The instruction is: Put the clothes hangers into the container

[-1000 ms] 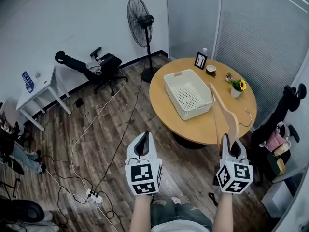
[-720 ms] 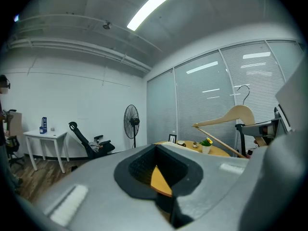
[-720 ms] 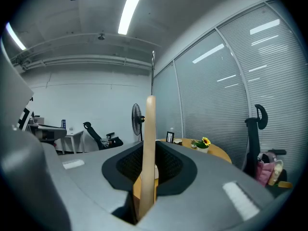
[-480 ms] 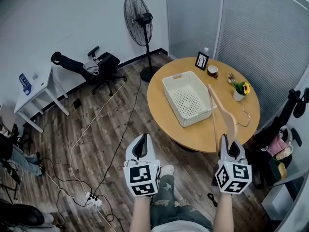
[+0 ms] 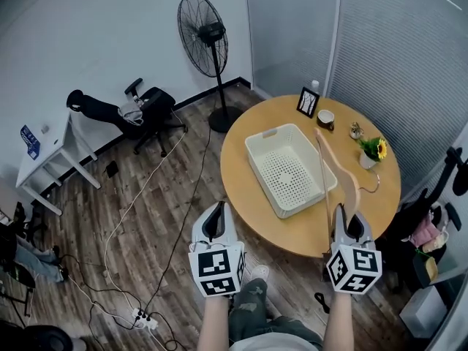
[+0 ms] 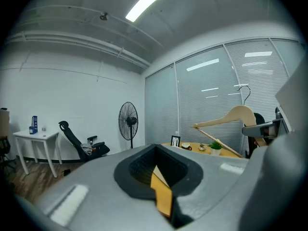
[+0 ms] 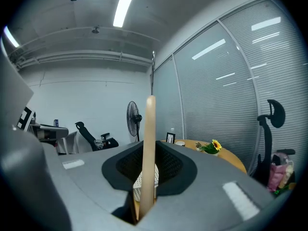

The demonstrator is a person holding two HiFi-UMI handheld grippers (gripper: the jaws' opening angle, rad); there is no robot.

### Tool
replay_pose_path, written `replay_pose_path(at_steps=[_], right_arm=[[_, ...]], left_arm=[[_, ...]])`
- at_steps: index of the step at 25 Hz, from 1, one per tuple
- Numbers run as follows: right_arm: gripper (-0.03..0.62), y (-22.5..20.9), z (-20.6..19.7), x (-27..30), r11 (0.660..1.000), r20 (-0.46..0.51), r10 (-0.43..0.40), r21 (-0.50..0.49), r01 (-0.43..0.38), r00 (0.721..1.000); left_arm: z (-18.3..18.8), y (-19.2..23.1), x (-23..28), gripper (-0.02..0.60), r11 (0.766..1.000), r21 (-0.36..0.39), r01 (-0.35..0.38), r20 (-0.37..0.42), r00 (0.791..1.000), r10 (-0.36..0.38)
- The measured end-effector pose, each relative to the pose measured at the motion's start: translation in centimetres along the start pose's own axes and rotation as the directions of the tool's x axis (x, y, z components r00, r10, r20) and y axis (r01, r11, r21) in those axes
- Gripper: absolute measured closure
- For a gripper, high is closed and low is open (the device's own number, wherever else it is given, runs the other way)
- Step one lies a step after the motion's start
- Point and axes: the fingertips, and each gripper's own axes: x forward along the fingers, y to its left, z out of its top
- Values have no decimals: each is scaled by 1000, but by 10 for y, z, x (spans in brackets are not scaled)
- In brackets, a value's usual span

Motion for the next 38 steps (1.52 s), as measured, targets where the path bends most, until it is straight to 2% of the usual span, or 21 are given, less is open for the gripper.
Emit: replay_pose_path(at_steps=[10,18,28,34,38], right_arm=[[516,3,28,100,999,15,-40,8,39,999],[516,7,36,156,998,11,-62,10,62,998],[516,11,32,182,997,-14,-75,24,76,997],[516,5,25,187,995,-42,-82,62,84,996],[516,-1,20,194,995,-67,-84,48,88,994]], left_arm=[[26,30,109,581,999,16,39,9,999,-39],[36,45,171,581,997,19,72,9,997,-72],[29,53,201,581,996,18,91,-21,996,-91],[22,43,208,581,994,11,104,-42,994,-104],[15,37,215,581,994,-3,107,-57,993,-107]])
